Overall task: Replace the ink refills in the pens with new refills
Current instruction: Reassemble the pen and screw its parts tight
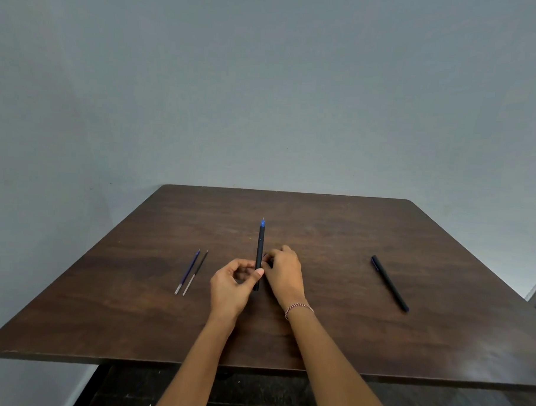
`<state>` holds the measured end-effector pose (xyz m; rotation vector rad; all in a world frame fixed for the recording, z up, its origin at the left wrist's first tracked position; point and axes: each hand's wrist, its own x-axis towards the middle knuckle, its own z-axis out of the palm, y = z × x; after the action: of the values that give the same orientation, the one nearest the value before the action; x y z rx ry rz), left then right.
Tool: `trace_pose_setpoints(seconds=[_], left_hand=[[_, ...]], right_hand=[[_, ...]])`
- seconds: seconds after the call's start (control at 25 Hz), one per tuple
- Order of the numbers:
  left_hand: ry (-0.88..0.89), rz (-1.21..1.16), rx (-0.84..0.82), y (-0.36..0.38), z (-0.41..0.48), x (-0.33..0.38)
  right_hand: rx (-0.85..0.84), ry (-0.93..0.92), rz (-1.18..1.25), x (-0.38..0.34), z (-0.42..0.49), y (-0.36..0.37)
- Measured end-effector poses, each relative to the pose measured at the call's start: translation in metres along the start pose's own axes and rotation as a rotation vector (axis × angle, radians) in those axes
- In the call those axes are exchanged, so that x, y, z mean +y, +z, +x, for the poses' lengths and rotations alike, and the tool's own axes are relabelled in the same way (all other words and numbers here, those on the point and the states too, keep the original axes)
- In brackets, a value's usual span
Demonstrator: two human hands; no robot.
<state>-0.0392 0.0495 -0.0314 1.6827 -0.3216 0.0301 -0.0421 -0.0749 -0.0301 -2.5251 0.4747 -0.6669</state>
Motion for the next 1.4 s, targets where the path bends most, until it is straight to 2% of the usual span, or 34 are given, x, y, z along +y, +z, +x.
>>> trace_pose_setpoints(seconds=[0.08,0.2,0.36,0.52,0.68,1.0,1.4], left_hand=[[0.009,0.017,-0.012,0.000,-0.001,0.002],[0.015,0.013,-0.027,0.000,-0.002,0.003],[0.016,0.021,-0.074,0.001,-0.001,0.005],[0.016,0.013,-0.114,0.002,-0.001,0.005],[0.026,-0.002,-0.167,0.002,-0.003,0.005],[0.048,0.116,-0.393,0.001,-0.004,0.006],[0.068,0.137,-0.449,-0.001,-0.007,0.011]], right_hand=[[0.023,0.067,0.101,0.001,-0.001,-0.004],[0.140,0.250,0.463,0.009,-0.006,-0.016],[0.229,0.350,0.862,0.033,-0.014,-0.040],[0.147,0.356,1.105,0.055,-0.022,-0.060],[0.193,0.304,1.339,0.059,-0.023,-0.065],[0.326,0.332,1.450,0.060,-0.021,-0.069],[0.465,0.337,1.442,0.063,-0.021,-0.070]])
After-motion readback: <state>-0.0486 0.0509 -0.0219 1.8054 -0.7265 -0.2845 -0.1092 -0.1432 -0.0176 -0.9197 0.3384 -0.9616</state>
